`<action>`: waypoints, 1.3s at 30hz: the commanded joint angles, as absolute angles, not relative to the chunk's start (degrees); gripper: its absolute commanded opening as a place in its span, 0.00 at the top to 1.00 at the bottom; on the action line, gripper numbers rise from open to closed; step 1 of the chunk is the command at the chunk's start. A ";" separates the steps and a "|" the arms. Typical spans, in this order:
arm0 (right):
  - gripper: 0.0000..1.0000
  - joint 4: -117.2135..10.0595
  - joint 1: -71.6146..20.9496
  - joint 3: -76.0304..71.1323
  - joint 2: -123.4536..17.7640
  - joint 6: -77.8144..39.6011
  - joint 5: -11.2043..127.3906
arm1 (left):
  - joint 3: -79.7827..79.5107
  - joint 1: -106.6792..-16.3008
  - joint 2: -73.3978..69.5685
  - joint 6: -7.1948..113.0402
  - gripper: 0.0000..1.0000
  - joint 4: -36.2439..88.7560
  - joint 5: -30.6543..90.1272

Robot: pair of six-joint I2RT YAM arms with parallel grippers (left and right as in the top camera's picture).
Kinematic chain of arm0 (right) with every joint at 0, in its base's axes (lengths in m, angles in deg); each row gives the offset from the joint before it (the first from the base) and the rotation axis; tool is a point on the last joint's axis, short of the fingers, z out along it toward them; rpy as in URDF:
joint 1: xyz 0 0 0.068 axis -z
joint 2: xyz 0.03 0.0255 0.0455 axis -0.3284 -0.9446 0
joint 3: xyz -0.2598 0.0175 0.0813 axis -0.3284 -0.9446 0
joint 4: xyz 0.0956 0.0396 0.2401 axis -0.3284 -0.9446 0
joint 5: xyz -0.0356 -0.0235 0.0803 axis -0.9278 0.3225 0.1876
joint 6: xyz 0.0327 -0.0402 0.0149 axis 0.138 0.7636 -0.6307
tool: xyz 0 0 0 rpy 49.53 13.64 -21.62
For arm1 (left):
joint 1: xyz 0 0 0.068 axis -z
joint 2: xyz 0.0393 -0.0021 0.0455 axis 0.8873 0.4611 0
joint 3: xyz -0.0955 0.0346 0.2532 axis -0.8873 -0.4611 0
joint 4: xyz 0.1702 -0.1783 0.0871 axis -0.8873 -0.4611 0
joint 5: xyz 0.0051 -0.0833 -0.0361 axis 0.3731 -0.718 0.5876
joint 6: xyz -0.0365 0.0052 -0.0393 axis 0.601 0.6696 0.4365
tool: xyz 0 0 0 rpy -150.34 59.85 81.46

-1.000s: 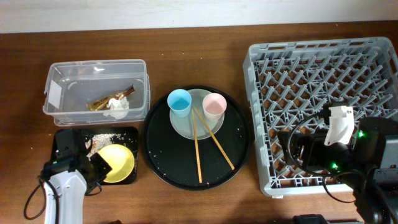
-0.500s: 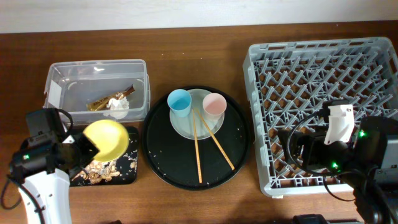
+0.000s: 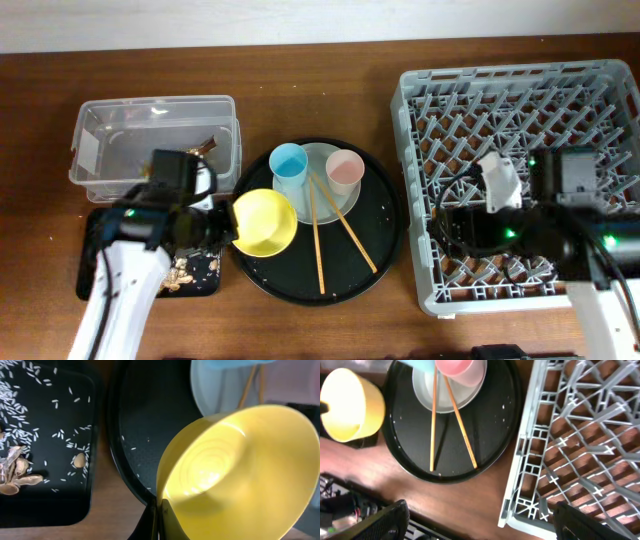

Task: Sort waste into correct bins and load items into the dishwasher rack
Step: 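Carry the empty yellow bowl toward the round tray center, then grasp the yellow bowl with the right gripper from the left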

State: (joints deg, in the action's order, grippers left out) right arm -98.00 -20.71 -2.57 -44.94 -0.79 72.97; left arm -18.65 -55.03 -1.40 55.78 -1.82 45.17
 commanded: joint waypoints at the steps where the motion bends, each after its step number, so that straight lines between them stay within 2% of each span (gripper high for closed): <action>1: 0.11 -97.06 -25.85 -1.80 -48.18 0.83 74.28 | -18.15 -51.45 3.47 57.41 0.99 0.48 47.75; 5: 0.26 -93.54 -34.06 -1.80 -52.29 0.11 74.28 | -18.15 -49.02 7.23 58.62 1.00 2.25 47.18; 8: 0.27 -89.37 -39.24 -1.80 -55.65 -4.33 73.67 | -18.12 -47.12 6.42 58.66 1.00 4.10 42.44; 12: 0.30 -82.83 -45.23 -1.80 -60.81 -7.72 73.36 | -18.12 -43.40 6.18 58.68 1.00 4.74 41.80; 19: 0.36 -78.44 -49.63 -1.80 -68.66 -10.21 67.33 | -18.08 -40.78 6.18 59.29 0.99 6.14 38.65; 22: 0.51 -76.97 -51.11 -1.80 -71.91 -10.21 67.33 | -18.08 -40.78 6.18 59.27 1.00 6.25 37.43; 24: 0.51 -75.84 -51.46 -1.80 -73.12 -10.21 67.35 | -18.08 -40.78 6.18 59.25 0.99 6.14 37.39; 25: 0.55 -75.60 -51.46 -1.80 -73.34 -10.21 67.33 | -18.08 -40.78 6.18 59.25 0.99 5.94 37.39; 27: 0.68 -75.60 -51.46 -1.80 -73.36 -10.21 67.35 | -18.08 -40.78 6.18 59.25 0.99 5.81 37.34; 29: 0.69 -75.86 -51.46 -1.80 -73.36 -10.21 67.35 | -18.08 -40.78 6.18 59.27 0.99 5.83 37.32; 30: 0.79 -75.82 -51.46 -1.80 -73.36 -10.21 67.35 | -18.08 -40.78 6.18 59.27 1.00 5.85 37.34; 32: 0.85 -75.84 -51.46 -1.80 -73.36 -10.21 67.35 | -18.08 -40.78 6.18 59.27 1.00 5.83 37.15; 34: 0.87 -76.06 -51.46 -1.85 -73.36 -10.21 67.35 | -18.08 -40.78 6.18 59.29 1.00 5.85 36.67; 39: 0.77 -76.30 -51.46 -1.89 -73.38 -10.21 67.37 | -18.08 -40.78 6.18 59.29 0.99 6.86 34.37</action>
